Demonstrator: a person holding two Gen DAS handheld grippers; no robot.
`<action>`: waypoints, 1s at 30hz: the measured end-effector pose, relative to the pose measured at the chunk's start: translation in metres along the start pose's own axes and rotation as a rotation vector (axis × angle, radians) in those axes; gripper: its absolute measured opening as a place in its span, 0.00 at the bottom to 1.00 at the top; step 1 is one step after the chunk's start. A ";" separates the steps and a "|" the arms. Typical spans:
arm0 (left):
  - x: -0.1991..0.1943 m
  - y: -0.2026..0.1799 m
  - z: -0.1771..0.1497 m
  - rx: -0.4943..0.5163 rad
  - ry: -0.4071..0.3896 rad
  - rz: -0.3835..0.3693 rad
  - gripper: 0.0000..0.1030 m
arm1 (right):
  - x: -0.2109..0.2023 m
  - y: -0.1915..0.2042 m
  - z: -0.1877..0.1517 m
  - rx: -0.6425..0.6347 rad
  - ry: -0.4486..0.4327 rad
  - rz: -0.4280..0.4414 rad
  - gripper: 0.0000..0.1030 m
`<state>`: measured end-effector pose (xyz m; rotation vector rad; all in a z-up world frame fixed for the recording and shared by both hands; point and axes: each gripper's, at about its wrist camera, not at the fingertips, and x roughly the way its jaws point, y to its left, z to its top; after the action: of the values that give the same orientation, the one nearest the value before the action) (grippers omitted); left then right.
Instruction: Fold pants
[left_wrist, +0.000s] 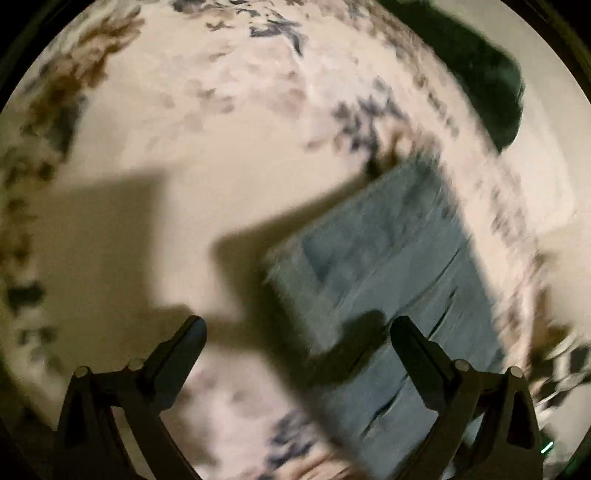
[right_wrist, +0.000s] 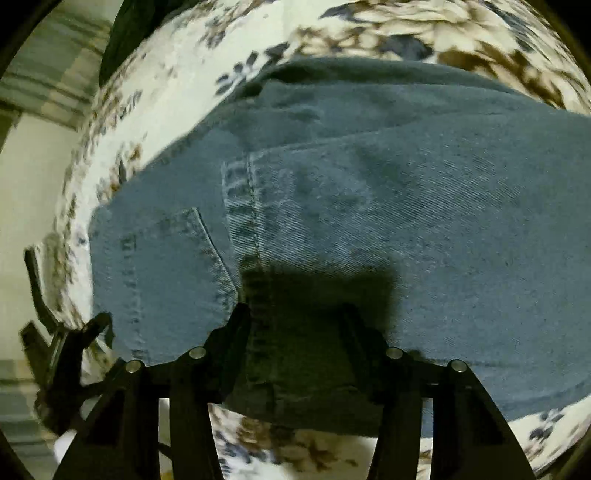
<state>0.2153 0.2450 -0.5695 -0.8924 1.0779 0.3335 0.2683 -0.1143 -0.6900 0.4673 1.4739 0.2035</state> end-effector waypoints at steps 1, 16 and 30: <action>0.002 0.001 0.005 -0.013 -0.035 -0.052 0.78 | -0.003 -0.006 -0.004 0.022 -0.007 0.004 0.53; 0.004 0.004 0.005 -0.026 -0.154 -0.142 0.40 | -0.036 -0.040 -0.010 -0.113 -0.044 -0.448 0.74; -0.073 -0.067 -0.011 0.237 -0.273 -0.193 0.22 | -0.040 -0.024 -0.015 -0.115 -0.054 -0.438 0.90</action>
<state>0.2167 0.2076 -0.4769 -0.7085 0.7547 0.1565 0.2458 -0.1499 -0.6643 0.0499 1.4652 -0.0719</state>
